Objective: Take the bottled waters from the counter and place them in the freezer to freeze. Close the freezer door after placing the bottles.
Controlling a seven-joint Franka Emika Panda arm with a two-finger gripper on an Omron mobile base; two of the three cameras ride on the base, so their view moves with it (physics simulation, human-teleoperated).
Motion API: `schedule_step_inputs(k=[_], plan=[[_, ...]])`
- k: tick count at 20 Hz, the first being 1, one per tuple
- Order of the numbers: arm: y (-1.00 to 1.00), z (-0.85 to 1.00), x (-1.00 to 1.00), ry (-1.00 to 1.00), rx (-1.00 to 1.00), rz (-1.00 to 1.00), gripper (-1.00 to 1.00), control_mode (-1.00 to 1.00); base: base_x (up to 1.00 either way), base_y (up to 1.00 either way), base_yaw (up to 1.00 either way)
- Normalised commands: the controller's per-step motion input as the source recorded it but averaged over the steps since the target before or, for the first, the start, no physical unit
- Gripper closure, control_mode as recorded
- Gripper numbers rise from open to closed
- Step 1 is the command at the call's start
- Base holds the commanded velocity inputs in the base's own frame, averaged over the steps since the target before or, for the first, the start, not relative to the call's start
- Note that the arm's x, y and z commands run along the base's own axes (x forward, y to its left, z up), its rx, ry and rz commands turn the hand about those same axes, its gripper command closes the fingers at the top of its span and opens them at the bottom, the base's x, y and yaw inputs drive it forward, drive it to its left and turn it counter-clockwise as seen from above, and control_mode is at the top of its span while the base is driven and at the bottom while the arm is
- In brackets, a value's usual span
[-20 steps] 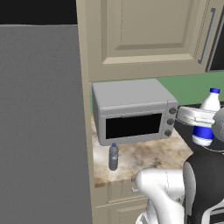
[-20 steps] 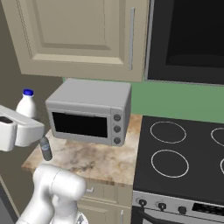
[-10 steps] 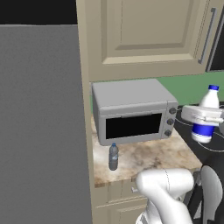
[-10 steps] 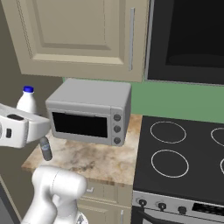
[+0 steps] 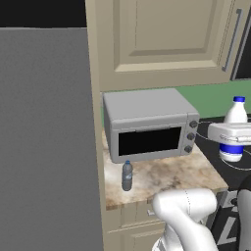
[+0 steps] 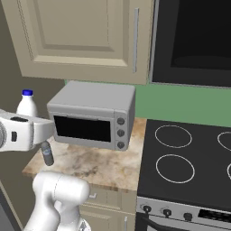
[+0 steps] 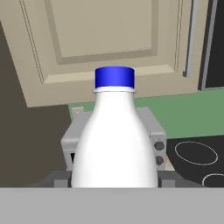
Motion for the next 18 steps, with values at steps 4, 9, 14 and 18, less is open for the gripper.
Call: schedule_step_inputs(k=[4, 9, 14, 18], plan=[[0.00, 0.00, 0.00, 0.00, 0.00, 0.00, 1.00, -1.00, 0.00, 0.00, 0.00], [0.00, 0.00, -0.01, 0.00, 0.00, 0.00, 1.00, -1.00, 0.00, 0.00, 0.00], [0.00, 0.00, -0.11, 0.00, 0.00, 0.00, 1.00, 1.00, -0.29, 0.00, 0.00], [0.00, 0.00, 0.00, 0.00, 0.00, 0.00, 1.00, 1.00, -0.61, 0.01, 0.00]])
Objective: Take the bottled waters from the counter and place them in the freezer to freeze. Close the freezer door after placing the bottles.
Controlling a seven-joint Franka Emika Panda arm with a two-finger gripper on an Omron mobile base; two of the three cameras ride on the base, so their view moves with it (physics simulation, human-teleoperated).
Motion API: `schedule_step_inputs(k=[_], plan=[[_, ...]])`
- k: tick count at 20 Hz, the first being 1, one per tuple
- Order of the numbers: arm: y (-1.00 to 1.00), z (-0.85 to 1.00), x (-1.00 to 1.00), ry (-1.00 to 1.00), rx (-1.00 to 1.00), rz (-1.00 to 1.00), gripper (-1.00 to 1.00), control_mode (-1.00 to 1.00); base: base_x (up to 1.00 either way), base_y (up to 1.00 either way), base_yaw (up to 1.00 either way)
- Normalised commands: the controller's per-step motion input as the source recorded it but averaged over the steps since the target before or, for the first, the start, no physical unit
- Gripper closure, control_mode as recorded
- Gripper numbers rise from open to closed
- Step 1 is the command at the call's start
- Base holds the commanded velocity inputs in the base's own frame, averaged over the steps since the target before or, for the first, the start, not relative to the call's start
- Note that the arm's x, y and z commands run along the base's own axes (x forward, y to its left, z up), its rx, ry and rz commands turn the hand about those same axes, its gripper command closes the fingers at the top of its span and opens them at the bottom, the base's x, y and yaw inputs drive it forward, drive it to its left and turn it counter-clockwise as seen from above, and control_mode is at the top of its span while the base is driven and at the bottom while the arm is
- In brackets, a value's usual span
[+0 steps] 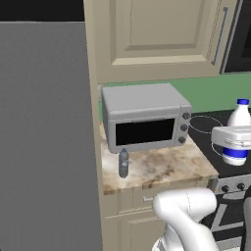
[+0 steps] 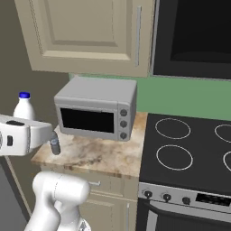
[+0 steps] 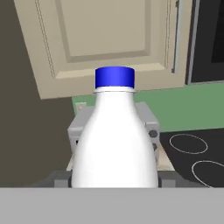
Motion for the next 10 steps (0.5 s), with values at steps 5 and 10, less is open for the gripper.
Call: schedule_step_inputs(k=[5, 10], plan=[[0.00, 0.00, 0.00, 0.00, 0.00, 0.00, 1.00, 1.00, -0.71, 0.11, 0.00], [0.00, 0.00, 0.00, 0.00, 0.00, 0.00, 1.00, 1.00, -0.75, 0.20, 0.01]])
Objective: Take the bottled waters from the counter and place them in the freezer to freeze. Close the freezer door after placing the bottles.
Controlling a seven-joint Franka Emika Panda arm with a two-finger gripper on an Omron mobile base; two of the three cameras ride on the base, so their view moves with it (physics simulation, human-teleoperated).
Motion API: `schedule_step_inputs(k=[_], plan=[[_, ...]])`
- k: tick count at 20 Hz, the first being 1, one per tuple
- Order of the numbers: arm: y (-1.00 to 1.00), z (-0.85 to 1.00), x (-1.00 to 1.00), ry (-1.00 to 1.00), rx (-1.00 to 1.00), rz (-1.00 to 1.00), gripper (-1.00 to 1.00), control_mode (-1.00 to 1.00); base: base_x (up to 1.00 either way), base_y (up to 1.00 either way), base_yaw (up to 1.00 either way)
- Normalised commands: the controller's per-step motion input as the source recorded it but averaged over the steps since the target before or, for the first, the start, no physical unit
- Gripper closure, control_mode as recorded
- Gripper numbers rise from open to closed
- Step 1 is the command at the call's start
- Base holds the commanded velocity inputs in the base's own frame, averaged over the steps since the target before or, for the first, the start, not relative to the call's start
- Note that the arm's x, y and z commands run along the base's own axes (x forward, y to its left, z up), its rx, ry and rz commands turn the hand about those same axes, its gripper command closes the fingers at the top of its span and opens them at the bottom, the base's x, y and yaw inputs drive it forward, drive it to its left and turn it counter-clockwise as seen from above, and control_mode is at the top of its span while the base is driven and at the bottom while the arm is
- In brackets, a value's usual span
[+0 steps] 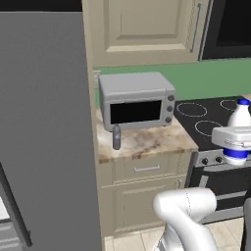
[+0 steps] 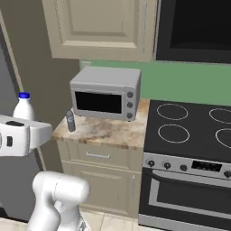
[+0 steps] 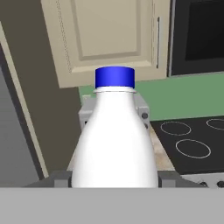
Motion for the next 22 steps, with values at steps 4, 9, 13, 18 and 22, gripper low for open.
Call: schedule_step_inputs(k=[4, 9, 13, 18, 22], plan=[[0.00, 0.00, 0.00, 0.00, 0.00, 0.00, 1.00, 1.00, -0.74, 0.25, 0.01], [0.00, 0.00, 0.00, 0.00, 0.00, 0.00, 1.00, 1.00, -0.47, 0.40, 0.02], [0.00, 0.00, 0.00, 0.00, 0.00, 0.00, 1.00, 1.00, -0.17, 0.53, 0.02], [0.00, 0.00, 0.00, 0.00, 0.00, 0.00, 1.00, 1.00, -0.02, 0.81, 0.00], [0.00, 0.00, 0.00, 0.00, 0.00, 0.00, 1.00, 1.00, 0.01, 0.73, 0.00]])
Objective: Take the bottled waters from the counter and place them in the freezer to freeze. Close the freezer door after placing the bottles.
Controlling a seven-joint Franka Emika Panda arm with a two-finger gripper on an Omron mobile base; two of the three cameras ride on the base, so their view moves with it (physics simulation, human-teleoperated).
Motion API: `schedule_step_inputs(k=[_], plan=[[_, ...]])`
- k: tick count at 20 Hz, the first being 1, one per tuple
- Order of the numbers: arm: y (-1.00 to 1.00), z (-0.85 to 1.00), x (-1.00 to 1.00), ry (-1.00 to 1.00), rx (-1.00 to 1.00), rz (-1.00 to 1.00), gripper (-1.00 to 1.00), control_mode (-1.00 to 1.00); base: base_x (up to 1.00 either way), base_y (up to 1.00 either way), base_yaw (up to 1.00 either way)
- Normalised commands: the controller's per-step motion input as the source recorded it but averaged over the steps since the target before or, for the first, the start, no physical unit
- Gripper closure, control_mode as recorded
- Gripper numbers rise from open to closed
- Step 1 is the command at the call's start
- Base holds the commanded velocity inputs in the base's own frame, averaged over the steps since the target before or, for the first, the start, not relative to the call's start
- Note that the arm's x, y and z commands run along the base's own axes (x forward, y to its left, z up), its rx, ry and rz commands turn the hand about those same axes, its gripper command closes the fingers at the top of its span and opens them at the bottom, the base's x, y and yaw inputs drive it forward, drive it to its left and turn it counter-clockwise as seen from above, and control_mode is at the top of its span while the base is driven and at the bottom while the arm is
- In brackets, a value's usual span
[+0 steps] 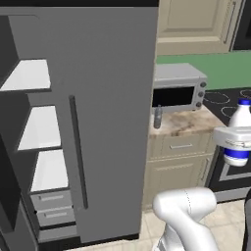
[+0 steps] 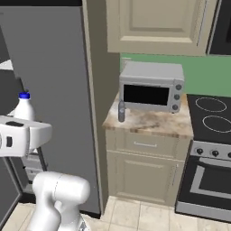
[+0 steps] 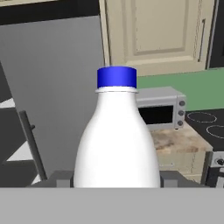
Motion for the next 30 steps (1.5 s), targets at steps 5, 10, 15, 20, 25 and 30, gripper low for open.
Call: schedule_step_inputs(k=[5, 10, 15, 20, 25, 30], plan=[[0.00, 0.00, 0.00, 0.00, 0.00, 0.00, 1.00, 1.00, 0.10, 0.58, 0.00], [0.00, 0.00, 0.00, 0.00, 0.00, 0.00, 1.00, 1.00, 0.33, 0.43, 0.00], [0.00, 0.00, 0.00, 0.00, 0.00, 0.00, 1.00, 1.00, 0.38, 0.31, 0.00], [0.00, 0.00, 0.00, 0.00, 0.00, 0.00, 1.00, 1.00, 0.40, 0.38, 0.00], [0.00, 0.00, 0.00, 0.00, 0.00, 0.00, 1.00, 1.00, 0.39, 0.48, 0.05], [0.00, 0.00, 0.00, 0.00, 0.00, 0.00, 1.00, 1.00, 0.47, 0.51, 0.12]])
